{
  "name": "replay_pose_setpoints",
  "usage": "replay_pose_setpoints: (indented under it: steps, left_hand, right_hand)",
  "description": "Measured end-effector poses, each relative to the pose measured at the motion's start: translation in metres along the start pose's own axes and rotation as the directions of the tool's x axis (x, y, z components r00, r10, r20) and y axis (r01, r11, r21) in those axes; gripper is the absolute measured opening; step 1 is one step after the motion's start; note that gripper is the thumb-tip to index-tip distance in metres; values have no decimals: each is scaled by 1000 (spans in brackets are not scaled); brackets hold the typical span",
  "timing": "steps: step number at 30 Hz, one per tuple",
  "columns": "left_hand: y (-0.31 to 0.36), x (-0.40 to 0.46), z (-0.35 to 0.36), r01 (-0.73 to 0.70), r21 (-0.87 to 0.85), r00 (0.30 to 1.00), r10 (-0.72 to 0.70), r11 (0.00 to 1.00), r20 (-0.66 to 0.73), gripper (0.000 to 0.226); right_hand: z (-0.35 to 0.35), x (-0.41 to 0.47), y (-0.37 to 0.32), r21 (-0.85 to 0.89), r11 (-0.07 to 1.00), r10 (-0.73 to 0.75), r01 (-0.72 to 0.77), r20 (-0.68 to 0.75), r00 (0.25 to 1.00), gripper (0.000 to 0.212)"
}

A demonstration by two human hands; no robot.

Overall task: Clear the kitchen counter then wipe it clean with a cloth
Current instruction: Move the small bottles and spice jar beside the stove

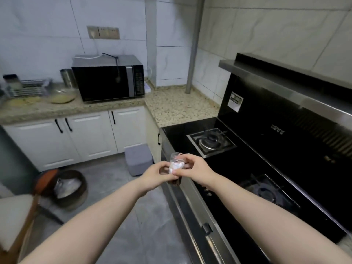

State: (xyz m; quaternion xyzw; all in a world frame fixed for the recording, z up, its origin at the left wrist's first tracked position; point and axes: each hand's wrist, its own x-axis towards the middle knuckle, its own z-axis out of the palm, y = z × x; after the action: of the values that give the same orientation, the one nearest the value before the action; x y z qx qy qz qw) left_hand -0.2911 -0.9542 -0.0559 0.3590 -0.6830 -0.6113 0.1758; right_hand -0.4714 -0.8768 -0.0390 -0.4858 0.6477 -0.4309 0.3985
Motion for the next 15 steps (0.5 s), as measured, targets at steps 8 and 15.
replay_pose_setpoints:
  steps: [8,15]
  left_hand:
    - [1,88,-90,9,16,999,-10,1000,52,35]
    - [4,160,-150,13,-39,996,-10,999,86,42]
  right_hand:
    - [19,111,-32,-32,998,54,-54,-1,999,53]
    - [31,191,-52,2,997,71,-71,-86,994,51]
